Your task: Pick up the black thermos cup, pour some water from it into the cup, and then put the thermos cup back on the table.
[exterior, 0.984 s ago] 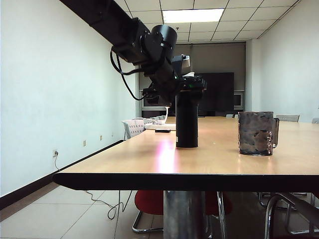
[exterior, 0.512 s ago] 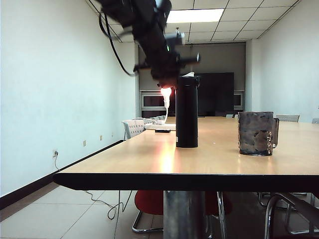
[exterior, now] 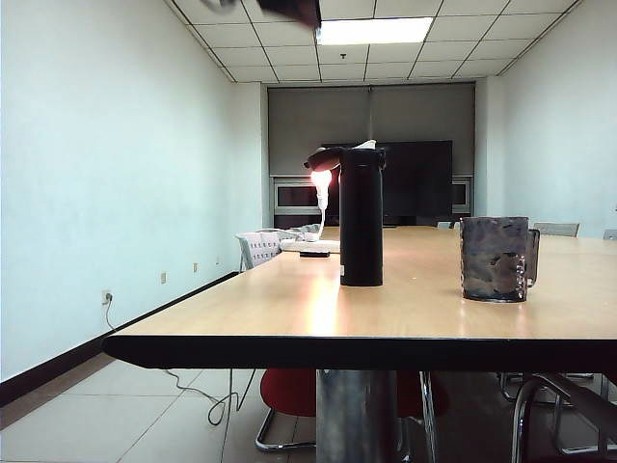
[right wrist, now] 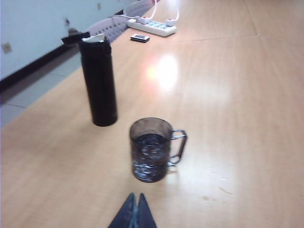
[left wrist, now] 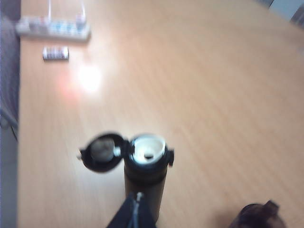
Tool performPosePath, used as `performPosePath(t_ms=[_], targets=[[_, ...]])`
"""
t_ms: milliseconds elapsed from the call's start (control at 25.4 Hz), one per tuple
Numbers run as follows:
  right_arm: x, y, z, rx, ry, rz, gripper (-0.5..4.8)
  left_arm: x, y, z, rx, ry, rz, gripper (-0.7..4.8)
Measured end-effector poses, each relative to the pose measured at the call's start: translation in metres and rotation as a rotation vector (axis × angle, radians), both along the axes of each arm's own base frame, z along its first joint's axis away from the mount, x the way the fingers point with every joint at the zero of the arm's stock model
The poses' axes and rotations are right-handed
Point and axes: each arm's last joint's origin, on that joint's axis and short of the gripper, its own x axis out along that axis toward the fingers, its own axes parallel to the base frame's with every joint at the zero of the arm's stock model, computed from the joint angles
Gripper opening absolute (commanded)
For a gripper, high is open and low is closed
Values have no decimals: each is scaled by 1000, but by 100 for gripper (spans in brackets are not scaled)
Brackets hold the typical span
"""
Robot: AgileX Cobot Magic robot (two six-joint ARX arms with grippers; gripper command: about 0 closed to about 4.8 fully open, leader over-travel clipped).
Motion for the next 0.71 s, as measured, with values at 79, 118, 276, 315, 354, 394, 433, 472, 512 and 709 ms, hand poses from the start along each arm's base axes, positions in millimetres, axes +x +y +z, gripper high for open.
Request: performPosePath(t_ms=[79, 118, 276, 315, 354, 394, 433, 472, 512, 709], targets=[[0, 0, 0, -10, -2, -12, -1, -16, 5, 17, 3, -33, -15, -6], [0, 0, 0, -13, -3, -15, -1, -26, 8, 26, 8, -51, -26, -6], [0, 0, -8, -15, -14, -13, -1, -63, 15, 53, 13, -98, -75, -5], [-1, 0, -11, -15, -15, -14, -1, -73, 18, 57, 17, -109, -86, -6], [-1, -1, -15, -15, -21, -18, -1, -83, 21, 60, 21, -114, -96, -6], [-1, -1, -19, -16, -22, -23, -1, -90, 24, 61, 24, -116, -103, -6], [-2, -1, -23, -17, -23, -32, -1, -98, 26, 61, 26, -117, -110, -5], [-4, -1, -28, -17, -24, -35, -1, -106, 29, 60, 26, -117, -116, -5], [-5, -1, -31, -17, -26, -36, -1, -113, 32, 59, 29, -114, -121, -5], [-13, -2, -43, -17, -34, -36, -1, -143, 56, 46, 38, -100, -129, -6]])
